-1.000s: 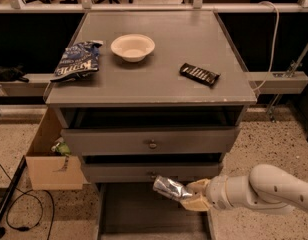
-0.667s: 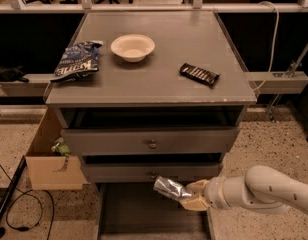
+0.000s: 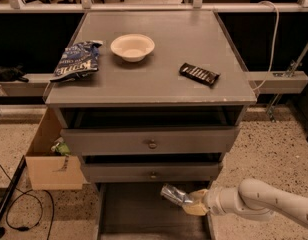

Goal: Place redbull can into bottom drawer

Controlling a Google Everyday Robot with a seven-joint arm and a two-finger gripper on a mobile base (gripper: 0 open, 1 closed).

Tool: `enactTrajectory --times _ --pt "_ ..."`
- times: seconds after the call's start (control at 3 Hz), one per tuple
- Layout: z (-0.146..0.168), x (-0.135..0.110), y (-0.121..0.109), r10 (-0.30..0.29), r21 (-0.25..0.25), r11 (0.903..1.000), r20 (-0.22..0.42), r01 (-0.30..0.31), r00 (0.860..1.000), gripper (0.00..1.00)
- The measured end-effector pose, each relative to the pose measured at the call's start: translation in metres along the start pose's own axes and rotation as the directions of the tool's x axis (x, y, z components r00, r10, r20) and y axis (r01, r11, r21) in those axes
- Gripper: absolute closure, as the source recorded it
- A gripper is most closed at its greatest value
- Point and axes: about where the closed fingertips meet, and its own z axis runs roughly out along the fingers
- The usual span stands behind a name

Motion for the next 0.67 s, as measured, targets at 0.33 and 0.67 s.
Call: enactTrajectory --times 0.33,0.67 --pt "0.0018 -0.0003 0.0009 -0.01 0.001 1.0 -0.007 0.01 1.0 1.0" --pt "0.0115 0.0079 0.0042 -0.094 -0.009 0.9956 -0.078 0.093 0.993 1.0"
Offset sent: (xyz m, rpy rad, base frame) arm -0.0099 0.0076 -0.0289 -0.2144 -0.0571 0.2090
